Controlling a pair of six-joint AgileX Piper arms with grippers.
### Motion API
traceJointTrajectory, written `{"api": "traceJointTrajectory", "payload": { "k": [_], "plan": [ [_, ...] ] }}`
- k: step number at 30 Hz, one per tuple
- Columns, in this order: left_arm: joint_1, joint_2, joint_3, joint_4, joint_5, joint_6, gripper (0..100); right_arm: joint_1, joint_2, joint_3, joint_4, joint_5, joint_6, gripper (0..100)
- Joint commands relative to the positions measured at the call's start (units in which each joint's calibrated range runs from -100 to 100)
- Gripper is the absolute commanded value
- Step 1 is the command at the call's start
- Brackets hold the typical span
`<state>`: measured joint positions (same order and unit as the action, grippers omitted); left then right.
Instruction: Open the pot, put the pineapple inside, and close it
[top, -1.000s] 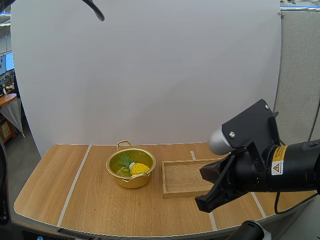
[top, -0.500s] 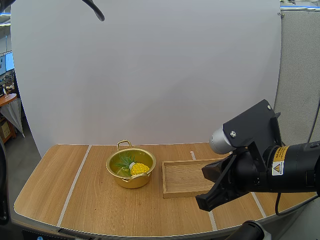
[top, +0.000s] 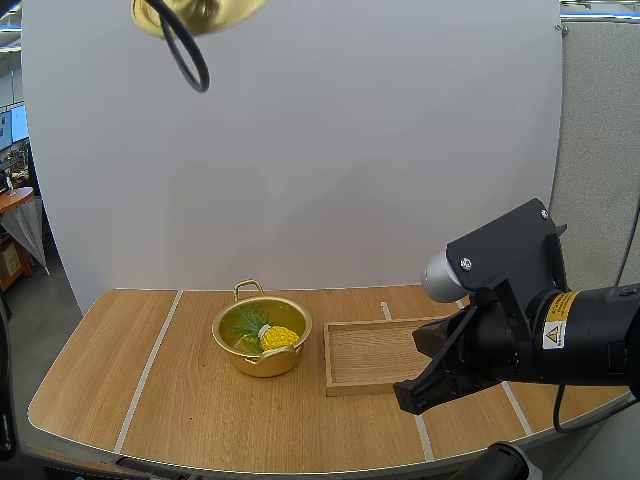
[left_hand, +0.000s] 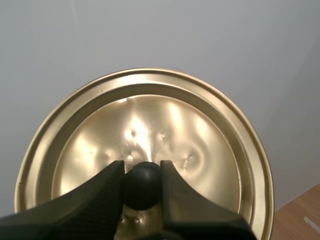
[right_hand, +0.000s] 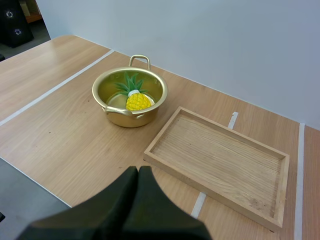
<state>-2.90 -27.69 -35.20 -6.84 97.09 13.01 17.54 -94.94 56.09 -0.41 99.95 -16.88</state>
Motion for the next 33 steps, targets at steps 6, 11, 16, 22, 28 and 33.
{"api": "traceJointTrajectory", "payload": {
  "k": [6,11,16,22,28,33],
  "plan": [
    [-0.03,2.94,6.43,-2.82,2.91,1.25,0,-0.22,-0.42,0.03,-0.34,0.05,-0.29,0],
    [-0.03,2.94,13.82,-6.98,2.91,4.81,0,-0.22,-0.42,0.03,-0.34,0.05,-0.29,0],
    [-0.03,2.94,25.66,-7.89,2.91,7.79,0,-0.22,-0.42,0.03,-0.34,0.05,-0.29,0],
    [-0.03,2.94,36.09,-8.73,2.91,10.50,0,-0.22,-0.42,0.03,-0.34,0.05,-0.29,0],
    [-0.03,2.94,47.05,-9.87,-5.13,13.29,0,-0.22,-0.42,0.03,-0.34,0.05,-0.29,0],
    [-0.03,4.93,55.07,-10.54,-12.86,15.36,0,-0.22,-0.42,0.03,-0.34,0.05,-0.29,0]
  ]
}}
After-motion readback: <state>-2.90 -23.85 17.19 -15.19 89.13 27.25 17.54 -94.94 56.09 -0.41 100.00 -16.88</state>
